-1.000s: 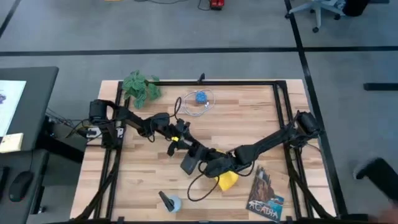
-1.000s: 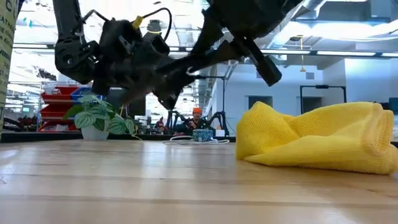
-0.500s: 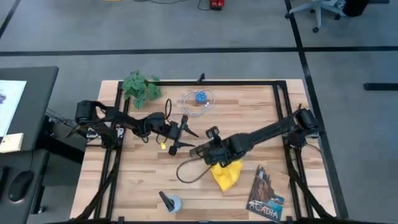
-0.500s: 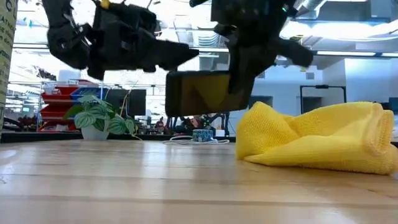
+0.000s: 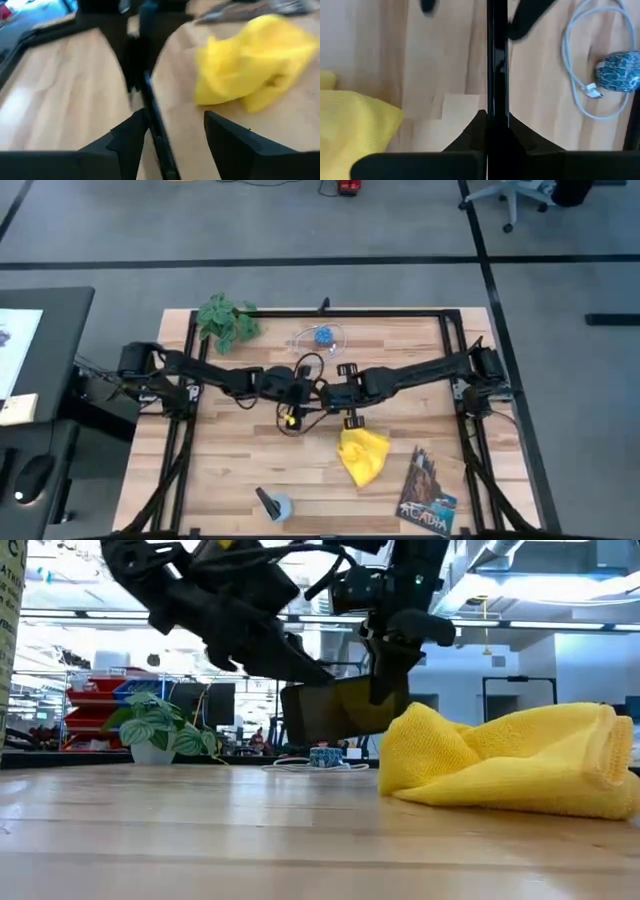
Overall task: Apply microfiber cloth
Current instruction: Wipe the cellphone using a microfiber cloth
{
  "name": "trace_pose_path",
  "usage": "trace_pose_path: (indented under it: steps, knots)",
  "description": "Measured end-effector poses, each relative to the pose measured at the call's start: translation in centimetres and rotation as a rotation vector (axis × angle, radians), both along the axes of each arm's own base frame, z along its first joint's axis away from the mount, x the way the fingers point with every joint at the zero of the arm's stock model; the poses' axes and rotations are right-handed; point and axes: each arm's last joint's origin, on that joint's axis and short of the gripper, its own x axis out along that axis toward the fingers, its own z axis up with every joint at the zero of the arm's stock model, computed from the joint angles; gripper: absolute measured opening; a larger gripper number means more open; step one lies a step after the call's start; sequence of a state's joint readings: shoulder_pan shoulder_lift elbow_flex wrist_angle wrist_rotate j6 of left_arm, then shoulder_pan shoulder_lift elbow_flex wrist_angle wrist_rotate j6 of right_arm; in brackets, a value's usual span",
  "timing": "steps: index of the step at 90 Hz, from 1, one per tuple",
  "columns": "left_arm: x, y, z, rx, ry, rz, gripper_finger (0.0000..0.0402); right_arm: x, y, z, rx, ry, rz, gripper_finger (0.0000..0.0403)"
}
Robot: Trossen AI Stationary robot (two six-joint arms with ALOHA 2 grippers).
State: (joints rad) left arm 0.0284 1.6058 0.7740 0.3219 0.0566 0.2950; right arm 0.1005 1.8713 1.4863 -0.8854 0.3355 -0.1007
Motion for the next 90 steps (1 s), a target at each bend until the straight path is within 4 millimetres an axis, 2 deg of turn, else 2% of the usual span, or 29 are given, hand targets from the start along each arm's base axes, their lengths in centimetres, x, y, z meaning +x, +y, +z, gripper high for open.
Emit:
trace_pose_path:
  steps: [26, 59, 90]
  knots:
    - [0.4, 0.2, 0.6, 0.051, 0.100, 0.086, 0.0172, 0.2, 0.0, -0.5, -0.001, 0.008, -0.025, 0.0015]
    - [0.3, 0.6, 0.5, 0.036, 0.125, 0.106, 0.0072, 0.4, 0.0, -0.4, -0.002, -0.014, -0.027, 0.0015]
    - [0.6, 0.6, -0.6, 0.042, 0.153, 0.106, 0.0065, 0.7, 0.2, -0.4, 0.006, -0.046, -0.022, 0.0015]
